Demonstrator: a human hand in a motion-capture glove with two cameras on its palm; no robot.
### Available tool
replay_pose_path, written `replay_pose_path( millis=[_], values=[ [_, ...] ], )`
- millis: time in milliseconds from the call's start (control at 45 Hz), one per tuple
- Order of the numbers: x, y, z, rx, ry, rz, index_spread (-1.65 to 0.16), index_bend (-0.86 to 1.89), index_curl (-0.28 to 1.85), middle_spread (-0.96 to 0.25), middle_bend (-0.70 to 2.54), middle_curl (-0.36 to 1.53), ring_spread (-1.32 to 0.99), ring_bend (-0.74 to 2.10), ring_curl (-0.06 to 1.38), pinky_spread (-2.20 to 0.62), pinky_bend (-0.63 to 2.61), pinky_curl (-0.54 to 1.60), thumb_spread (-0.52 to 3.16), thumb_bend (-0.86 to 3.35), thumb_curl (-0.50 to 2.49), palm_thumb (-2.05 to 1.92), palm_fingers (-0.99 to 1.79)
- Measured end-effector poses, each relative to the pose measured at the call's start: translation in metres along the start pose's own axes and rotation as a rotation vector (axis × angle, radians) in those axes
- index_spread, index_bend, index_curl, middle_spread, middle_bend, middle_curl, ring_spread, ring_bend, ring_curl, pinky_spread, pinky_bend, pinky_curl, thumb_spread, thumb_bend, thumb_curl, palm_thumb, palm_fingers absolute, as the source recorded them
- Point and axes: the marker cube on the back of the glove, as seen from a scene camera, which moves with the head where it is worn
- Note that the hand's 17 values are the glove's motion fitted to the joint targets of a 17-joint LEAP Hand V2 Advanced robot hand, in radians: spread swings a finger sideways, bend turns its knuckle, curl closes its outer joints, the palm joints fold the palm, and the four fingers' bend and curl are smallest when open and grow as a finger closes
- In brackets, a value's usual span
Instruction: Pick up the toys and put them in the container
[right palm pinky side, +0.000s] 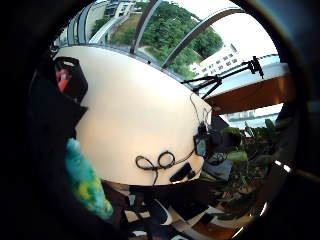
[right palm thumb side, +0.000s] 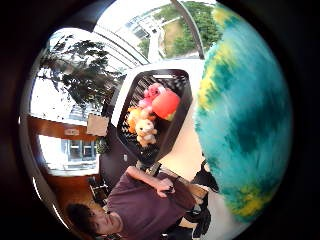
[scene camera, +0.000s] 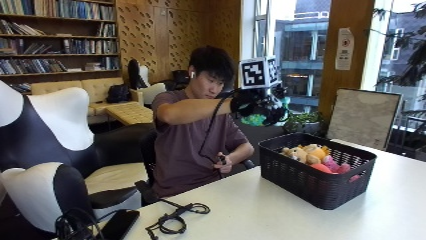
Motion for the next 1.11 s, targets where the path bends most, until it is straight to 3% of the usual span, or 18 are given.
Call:
replay_pose_path(
  millis=[178,289,555,667,711,800,822,867,933,1022,1111],
  values=[
    [-0.094,-0.025,-0.025,0.053,-0.012,-0.226,-0.20,1.04,0.69,-0.28,1.21,0.82,-0.40,1.14,0.71,-0.36,1.02,0.52,1.58,0.17,0.35,0.28,1.03],
    [-0.138,-0.040,-0.017,0.049,0.008,-0.284,-0.20,1.04,0.72,-0.28,1.21,0.84,-0.39,1.15,0.70,-0.36,1.03,0.52,1.58,0.17,0.35,0.28,1.03],
    [-0.237,-0.079,0.035,0.045,0.134,-0.228,-0.19,1.01,0.78,-0.28,1.20,0.88,-0.39,1.18,0.70,-0.36,1.04,0.53,1.57,0.16,0.35,0.27,1.00],
    [-0.254,-0.084,0.056,-0.097,0.109,-0.042,-0.20,0.98,0.81,-0.28,1.17,0.88,-0.39,1.17,0.69,-0.36,1.04,0.54,1.52,0.12,0.34,0.23,0.94],
    [-0.256,-0.083,0.068,-0.199,0.151,-0.015,-0.20,0.94,0.81,-0.28,1.15,0.87,-0.39,1.14,0.68,-0.36,1.02,0.53,1.49,0.08,0.34,0.18,0.83],
    [-0.259,-0.074,0.083,-0.326,0.195,-0.118,-0.18,0.57,0.79,-0.28,0.87,0.80,-0.35,1.00,0.71,-0.26,1.12,0.61,1.40,0.00,0.31,0.07,-0.27],
    [-0.260,-0.072,0.085,-0.333,0.195,-0.153,-0.18,0.47,0.76,-0.25,0.80,0.78,-0.32,0.95,0.70,-0.23,1.15,0.60,1.38,-0.02,0.31,0.05,-0.36],
    [-0.263,-0.069,0.086,-0.335,0.170,-0.203,-0.17,0.29,0.66,-0.20,0.64,0.71,-0.27,0.80,0.62,-0.17,1.16,0.55,1.35,-0.03,0.31,0.02,-0.48],
    [-0.262,-0.067,0.086,-0.322,0.132,-0.217,-0.17,0.16,0.56,-0.15,0.46,0.64,-0.22,0.67,0.55,-0.11,1.13,0.50,1.30,-0.04,0.30,-0.01,-0.40],
    [-0.259,-0.069,0.085,-0.288,0.144,-0.134,-0.16,0.10,0.46,-0.10,0.33,0.59,-0.17,0.56,0.49,-0.06,1.08,0.47,1.26,-0.04,0.30,-0.03,-0.31],
    [-0.248,-0.066,0.081,-0.272,0.163,-0.223,-0.16,0.10,0.43,-0.06,0.25,0.55,-0.14,0.50,0.46,-0.02,1.02,0.44,1.24,-0.04,0.30,-0.03,-0.25]
  ],
)
